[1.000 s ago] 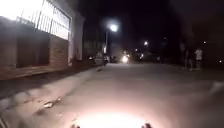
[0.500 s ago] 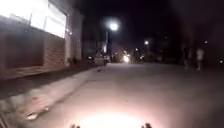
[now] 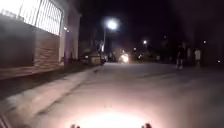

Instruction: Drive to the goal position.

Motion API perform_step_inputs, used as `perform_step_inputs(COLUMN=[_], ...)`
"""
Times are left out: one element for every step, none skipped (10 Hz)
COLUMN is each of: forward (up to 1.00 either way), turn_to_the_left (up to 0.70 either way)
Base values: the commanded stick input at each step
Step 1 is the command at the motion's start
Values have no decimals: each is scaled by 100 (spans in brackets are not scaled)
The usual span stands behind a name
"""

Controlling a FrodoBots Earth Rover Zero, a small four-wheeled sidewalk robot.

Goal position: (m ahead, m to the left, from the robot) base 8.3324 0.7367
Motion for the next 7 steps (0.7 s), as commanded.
perform_step_inputs(forward=[70,70,70,34,70,70,70], turn_to_the_left=[0,0,0,0,0,0,0])
